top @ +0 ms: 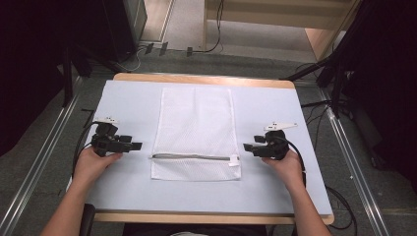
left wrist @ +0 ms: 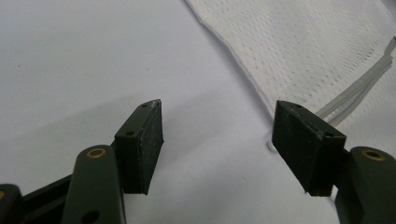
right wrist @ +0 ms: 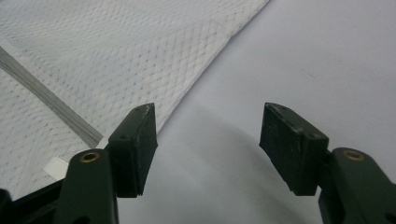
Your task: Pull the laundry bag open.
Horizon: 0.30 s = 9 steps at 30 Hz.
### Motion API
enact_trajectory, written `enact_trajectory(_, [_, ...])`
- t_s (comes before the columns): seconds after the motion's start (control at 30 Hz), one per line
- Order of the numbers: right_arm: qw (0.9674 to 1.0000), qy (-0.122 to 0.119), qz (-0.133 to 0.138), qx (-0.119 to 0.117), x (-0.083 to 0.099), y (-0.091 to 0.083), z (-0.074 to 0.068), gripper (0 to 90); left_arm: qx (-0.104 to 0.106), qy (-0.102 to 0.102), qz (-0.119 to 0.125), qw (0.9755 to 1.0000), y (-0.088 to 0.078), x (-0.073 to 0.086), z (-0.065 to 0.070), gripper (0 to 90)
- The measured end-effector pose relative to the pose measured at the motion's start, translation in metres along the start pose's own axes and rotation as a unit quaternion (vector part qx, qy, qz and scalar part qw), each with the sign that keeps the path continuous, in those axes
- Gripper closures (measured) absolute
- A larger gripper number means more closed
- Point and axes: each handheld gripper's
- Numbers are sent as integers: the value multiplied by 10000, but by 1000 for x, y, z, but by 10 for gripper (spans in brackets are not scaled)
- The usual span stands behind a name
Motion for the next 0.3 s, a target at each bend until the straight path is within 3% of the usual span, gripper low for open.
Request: enact_trajectory(0.3, [10000, -6, -36, -2, 1, 2, -1, 377, -49, 14, 47, 10000, 0, 2, -6, 292])
Point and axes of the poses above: each handheld gripper's, and its own axes: y roughly forward along the jaws, x roughly out of its underside, z roughly to its right, and after that the axes turned 10 degrees about -x, right-handed
